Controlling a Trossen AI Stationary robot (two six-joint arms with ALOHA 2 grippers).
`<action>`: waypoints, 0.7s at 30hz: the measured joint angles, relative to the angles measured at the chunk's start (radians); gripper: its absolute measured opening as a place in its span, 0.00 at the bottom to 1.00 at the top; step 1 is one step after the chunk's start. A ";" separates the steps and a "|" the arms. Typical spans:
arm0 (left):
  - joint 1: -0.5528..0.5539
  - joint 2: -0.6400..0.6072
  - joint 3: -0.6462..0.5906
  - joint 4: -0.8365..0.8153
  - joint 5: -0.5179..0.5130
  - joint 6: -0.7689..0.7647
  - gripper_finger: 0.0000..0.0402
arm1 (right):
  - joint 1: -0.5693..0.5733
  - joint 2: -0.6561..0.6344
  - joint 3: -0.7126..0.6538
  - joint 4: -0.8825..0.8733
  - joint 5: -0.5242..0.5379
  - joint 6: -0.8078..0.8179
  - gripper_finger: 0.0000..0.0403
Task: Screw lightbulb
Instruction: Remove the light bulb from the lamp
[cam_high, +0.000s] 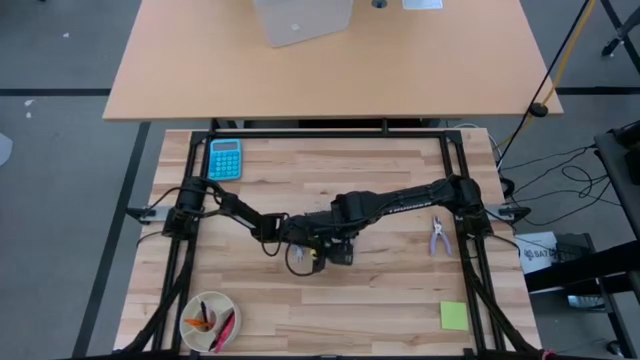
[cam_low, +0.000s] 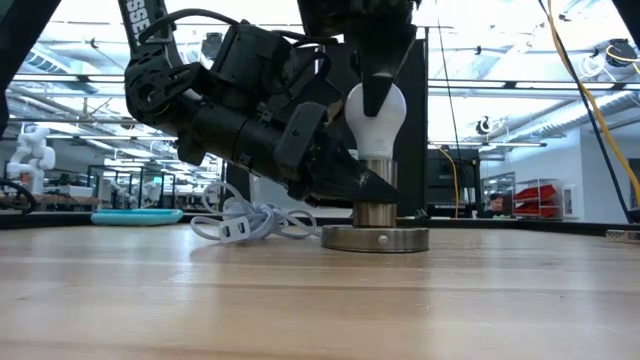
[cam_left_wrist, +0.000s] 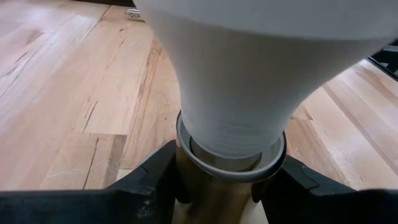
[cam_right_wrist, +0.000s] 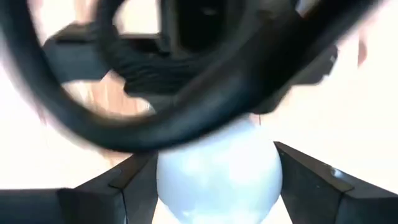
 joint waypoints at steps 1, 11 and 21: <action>0.000 0.000 0.000 0.000 0.005 0.000 0.43 | 0.000 0.000 0.000 0.001 -0.003 -0.052 0.65; -0.001 0.000 0.000 0.000 0.015 0.002 0.43 | 0.002 0.000 0.000 -0.002 -0.005 -0.560 0.68; -0.001 0.000 0.001 -0.001 0.016 -0.005 0.43 | 0.026 0.000 0.001 -0.040 0.072 -0.802 0.69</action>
